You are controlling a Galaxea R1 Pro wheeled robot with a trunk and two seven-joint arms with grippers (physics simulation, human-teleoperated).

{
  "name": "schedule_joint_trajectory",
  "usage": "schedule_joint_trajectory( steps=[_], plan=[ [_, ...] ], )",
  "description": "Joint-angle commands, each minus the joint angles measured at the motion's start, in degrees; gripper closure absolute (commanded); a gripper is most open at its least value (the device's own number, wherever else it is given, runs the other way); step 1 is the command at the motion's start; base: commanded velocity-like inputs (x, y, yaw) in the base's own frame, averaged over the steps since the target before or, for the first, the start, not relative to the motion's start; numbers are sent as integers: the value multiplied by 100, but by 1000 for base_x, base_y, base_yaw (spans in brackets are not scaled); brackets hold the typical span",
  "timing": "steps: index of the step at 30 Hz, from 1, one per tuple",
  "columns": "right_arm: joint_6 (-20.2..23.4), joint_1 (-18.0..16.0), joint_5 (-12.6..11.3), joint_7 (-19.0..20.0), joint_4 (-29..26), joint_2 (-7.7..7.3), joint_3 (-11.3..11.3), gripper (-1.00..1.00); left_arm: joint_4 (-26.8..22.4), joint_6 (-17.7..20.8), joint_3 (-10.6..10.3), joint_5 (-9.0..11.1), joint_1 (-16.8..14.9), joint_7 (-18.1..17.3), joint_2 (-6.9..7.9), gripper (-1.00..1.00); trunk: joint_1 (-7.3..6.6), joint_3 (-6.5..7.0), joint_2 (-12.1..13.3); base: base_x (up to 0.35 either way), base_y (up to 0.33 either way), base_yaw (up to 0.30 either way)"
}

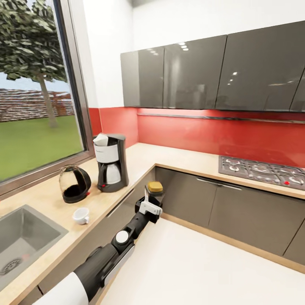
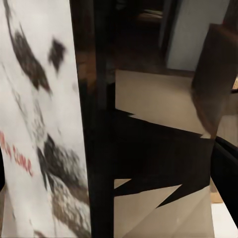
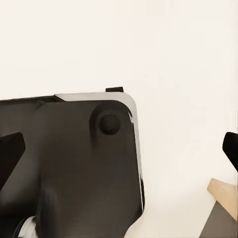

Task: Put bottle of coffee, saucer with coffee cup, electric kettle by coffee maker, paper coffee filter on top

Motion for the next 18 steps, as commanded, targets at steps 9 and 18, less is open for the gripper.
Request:
schedule_joint_trajectory(
  steps=[9,18],
  plan=[
    [-27,-2,2,6,7,-3,-50,-100,19,-27,-26,46,-9,42,3,100,5,-2,-3,316,-130,0],
    [-36,-2,8,-3,7,-7,-55,-100,30,-27,-26,46,-9,43,-5,100,5,-2,-3,316,-130,0]
  ],
)
